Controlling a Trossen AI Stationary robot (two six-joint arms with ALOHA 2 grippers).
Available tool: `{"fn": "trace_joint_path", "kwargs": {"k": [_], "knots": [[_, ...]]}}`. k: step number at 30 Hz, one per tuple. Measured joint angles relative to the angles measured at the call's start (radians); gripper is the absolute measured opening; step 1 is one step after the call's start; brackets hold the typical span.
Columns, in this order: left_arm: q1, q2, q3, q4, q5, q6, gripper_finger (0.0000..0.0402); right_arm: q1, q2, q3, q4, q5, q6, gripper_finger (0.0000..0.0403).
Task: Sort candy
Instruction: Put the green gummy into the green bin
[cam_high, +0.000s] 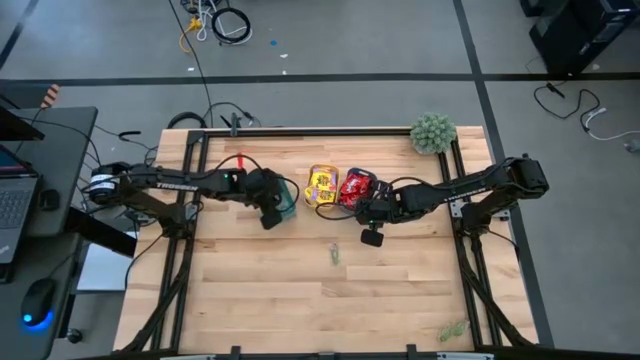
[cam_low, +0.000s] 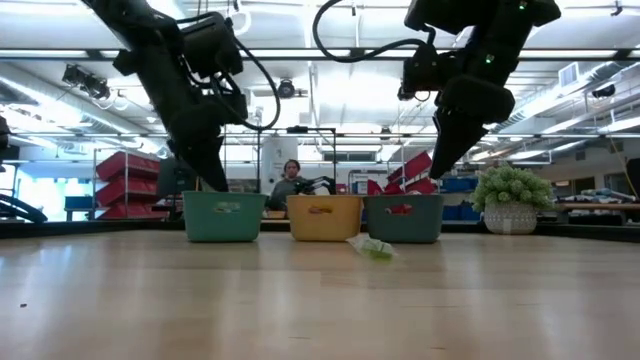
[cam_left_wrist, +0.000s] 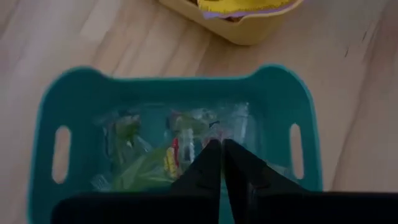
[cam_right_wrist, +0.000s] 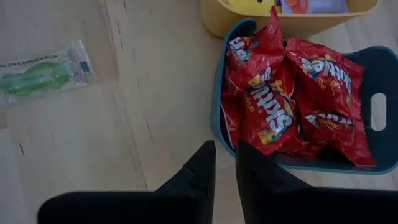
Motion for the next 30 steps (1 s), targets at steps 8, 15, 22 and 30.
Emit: {"fn": "trace_joint_path", "kwargs": {"k": [8,15,22,30], "knots": [[-0.003,0.0,0.001,-0.005,0.003,0.114,0.0079,0.005,0.0,0.0,0.001,-0.01,-0.009,0.0059],[-0.047,0.0,0.096,-0.07,0.068,0.224,0.0107,0.051,0.0,0.0,0.001,-0.032,-0.024,0.0059],[-0.177,0.0,0.117,0.173,0.205,0.395,0.0071,0.105,0.0,0.0,0.011,-0.074,-0.005,0.0039],[-0.225,0.071,0.117,0.218,0.226,0.395,0.0006,0.118,0.023,-0.116,0.384,-0.261,0.01,0.0006]]}}
